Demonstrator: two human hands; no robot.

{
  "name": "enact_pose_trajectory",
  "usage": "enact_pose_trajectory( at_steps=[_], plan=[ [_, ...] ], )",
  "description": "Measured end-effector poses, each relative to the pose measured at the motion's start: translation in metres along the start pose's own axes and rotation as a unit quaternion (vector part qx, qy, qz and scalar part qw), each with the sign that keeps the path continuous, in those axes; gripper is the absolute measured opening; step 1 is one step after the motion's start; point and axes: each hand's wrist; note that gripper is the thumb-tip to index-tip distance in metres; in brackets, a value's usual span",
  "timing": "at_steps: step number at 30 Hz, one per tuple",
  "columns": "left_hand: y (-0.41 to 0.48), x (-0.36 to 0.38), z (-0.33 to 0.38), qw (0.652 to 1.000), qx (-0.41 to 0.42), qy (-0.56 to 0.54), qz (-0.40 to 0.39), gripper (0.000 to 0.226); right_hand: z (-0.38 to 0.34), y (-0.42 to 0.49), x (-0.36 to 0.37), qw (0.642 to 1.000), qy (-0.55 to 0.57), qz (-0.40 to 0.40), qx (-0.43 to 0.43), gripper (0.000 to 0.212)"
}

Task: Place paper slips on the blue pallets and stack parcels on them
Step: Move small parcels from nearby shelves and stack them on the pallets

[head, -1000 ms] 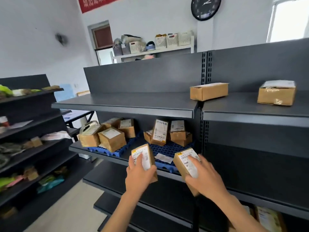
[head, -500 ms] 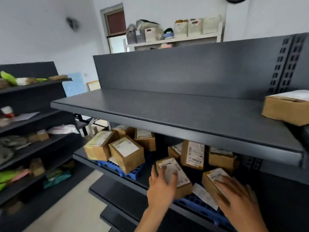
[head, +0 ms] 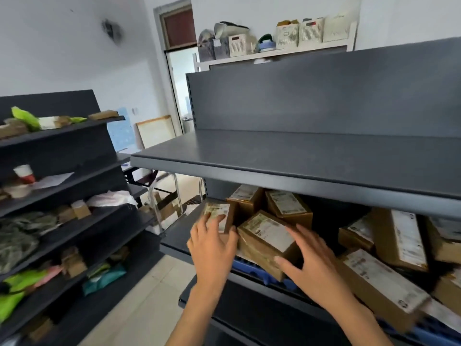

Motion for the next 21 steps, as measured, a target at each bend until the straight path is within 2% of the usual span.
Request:
enact_pose_trajectory(
  at_steps=[2,3,6,9,11,13,15,17,21],
  plan=[
    [0.02,-0.006,-0.033,0.998,-0.024,0.038,-0.036,0.068,-0.01,0.017,0.019,0.999,-0.01,-0.019,0.041,0.087],
    [0.026,-0.007,-0.047,0.997,-0.026,0.04,-0.061,0.079,-0.011,0.023,0.026,0.998,0.0,-0.02,0.058,0.087],
    [0.039,-0.004,-0.076,0.989,-0.035,0.003,-0.141,0.099,-0.015,0.031,0.041,0.997,0.007,-0.003,0.081,0.071],
    [0.045,0.01,-0.094,0.978,-0.051,-0.015,-0.203,0.101,-0.019,0.03,0.047,0.993,-0.051,0.01,0.104,0.073],
    [0.046,0.018,-0.104,0.977,-0.042,-0.034,-0.205,0.099,-0.02,0.03,0.047,0.989,-0.074,0.007,0.127,0.079],
    [0.047,0.023,-0.111,0.978,-0.039,-0.063,-0.196,0.098,-0.017,0.032,0.048,0.988,-0.063,-0.018,0.138,0.079],
    [0.048,0.028,-0.115,0.977,-0.051,-0.083,-0.192,0.103,-0.015,0.032,0.051,0.99,0.003,-0.028,0.142,0.078],
    [0.05,0.03,-0.114,0.975,-0.061,-0.096,-0.19,0.109,-0.014,0.03,0.054,0.991,0.05,0.001,0.126,0.075],
    [0.059,0.031,-0.116,0.967,-0.058,-0.157,-0.19,0.104,-0.026,0.027,0.049,0.996,0.021,0.061,0.063,0.071]
  ],
)
Point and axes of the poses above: each hand's wrist, its own y-axis towards the middle knuckle, its own x-axis out of the palm, z = x × y, and after that the axes turned 2 degrees about -z, right-handed
